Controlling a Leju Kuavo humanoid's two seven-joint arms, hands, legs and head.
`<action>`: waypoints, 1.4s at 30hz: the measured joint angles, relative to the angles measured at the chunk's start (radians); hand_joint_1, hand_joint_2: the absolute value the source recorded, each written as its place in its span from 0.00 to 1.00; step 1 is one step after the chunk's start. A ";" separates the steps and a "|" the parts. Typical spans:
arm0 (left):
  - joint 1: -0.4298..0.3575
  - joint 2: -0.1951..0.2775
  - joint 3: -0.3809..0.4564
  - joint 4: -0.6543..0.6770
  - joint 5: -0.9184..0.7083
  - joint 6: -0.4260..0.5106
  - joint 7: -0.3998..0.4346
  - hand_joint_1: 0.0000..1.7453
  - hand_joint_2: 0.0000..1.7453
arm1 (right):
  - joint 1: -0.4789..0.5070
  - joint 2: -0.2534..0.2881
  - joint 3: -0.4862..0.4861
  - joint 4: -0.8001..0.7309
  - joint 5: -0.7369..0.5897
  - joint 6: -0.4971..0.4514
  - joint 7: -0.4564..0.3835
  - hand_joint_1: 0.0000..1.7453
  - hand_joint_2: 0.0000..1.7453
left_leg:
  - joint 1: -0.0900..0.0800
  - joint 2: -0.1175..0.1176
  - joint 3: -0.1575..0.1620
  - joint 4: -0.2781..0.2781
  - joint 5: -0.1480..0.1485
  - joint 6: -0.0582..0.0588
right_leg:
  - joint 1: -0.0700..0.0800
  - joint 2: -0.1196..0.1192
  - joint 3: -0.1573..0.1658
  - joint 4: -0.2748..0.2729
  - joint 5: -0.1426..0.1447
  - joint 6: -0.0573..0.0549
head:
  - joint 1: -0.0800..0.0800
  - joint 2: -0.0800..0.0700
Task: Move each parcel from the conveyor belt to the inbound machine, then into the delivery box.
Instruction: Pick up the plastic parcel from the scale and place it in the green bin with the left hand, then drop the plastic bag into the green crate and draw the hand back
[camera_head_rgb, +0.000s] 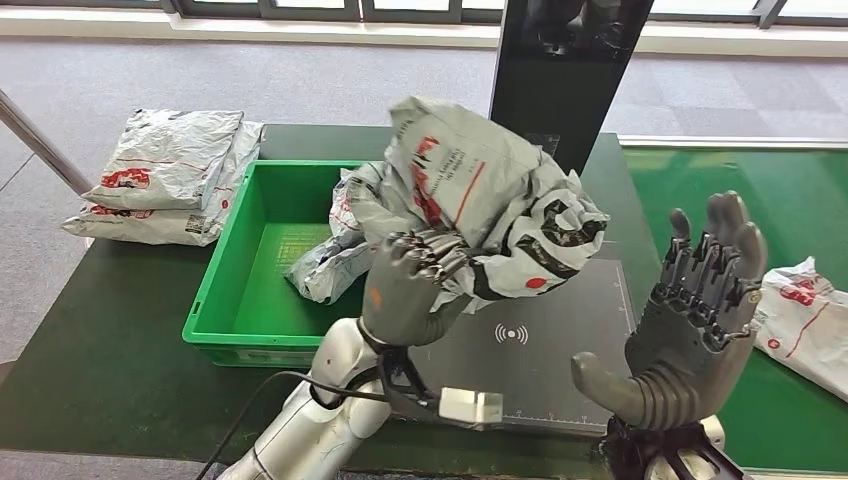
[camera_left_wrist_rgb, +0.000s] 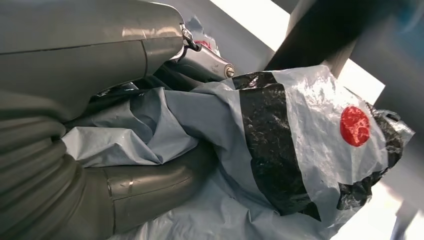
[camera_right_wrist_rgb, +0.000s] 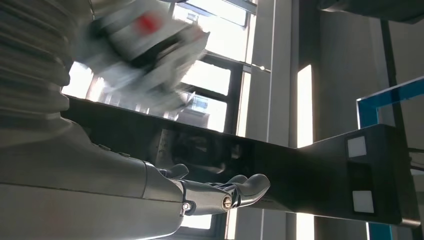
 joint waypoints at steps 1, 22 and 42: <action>0.027 -0.010 0.052 -0.075 0.019 0.008 -0.055 1.00 1.00 | -0.001 0.001 0.000 0.004 -0.002 0.001 0.000 0.00 1.00 | 0.000 0.000 0.000 0.000 0.000 0.000 | 0.000 0.000 0.000 0.000 0.000 0.000 | 0.000 0.000; 0.164 -0.017 0.499 -0.503 0.347 0.010 -0.070 1.00 1.00 | 0.016 0.035 -0.002 0.024 0.025 0.000 0.001 0.00 1.00 | 0.001 0.000 0.002 0.000 0.000 -0.002 | 0.000 0.001 0.000 0.001 0.000 -0.001 | -0.001 0.000; 0.152 0.037 0.495 -0.115 0.316 -0.109 0.264 1.00 1.00 | 0.095 0.024 -0.003 0.019 0.076 0.000 0.001 0.00 1.00 | 0.001 0.001 0.001 0.000 0.000 -0.003 | 0.001 0.003 -0.001 0.001 0.000 -0.001 | 0.000 0.000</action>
